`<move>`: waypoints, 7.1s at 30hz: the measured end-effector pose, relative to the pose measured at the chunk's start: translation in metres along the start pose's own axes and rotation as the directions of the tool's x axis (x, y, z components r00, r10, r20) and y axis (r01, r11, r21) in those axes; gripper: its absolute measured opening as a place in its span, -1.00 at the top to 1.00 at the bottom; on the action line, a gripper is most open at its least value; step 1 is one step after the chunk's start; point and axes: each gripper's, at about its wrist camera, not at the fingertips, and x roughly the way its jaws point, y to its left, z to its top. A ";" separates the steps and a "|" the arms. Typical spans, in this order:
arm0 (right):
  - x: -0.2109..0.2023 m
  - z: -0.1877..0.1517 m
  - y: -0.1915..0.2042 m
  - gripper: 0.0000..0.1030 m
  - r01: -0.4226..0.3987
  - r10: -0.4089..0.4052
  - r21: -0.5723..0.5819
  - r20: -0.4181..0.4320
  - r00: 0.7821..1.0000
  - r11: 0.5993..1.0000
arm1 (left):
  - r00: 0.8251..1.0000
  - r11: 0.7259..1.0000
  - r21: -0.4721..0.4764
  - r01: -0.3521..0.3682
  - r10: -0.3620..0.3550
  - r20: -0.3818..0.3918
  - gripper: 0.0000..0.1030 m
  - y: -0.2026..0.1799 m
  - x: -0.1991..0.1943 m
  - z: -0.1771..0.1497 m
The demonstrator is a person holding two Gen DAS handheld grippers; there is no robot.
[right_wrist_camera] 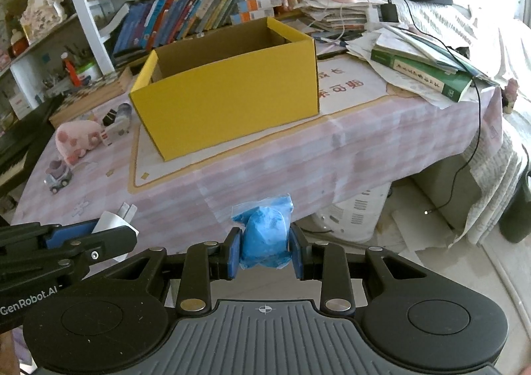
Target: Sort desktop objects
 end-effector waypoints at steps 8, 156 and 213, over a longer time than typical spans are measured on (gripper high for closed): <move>0.015 0.022 -0.016 0.41 -0.009 0.009 -0.010 -0.010 1.000 1.000 | 1.000 1.000 0.000 0.001 -0.001 -0.002 0.52 -0.008 0.020 0.017; 0.046 0.095 -0.004 -0.26 -0.005 0.046 -0.214 0.190 0.981 0.977 | 0.866 0.877 -0.234 -0.421 0.465 0.184 -0.79 0.051 -0.013 0.051; 0.009 -0.033 0.147 -0.46 -0.115 0.127 -0.324 0.018 0.992 0.939 | 0.882 0.859 -0.255 -0.445 0.469 0.043 -0.81 0.129 -0.107 -0.065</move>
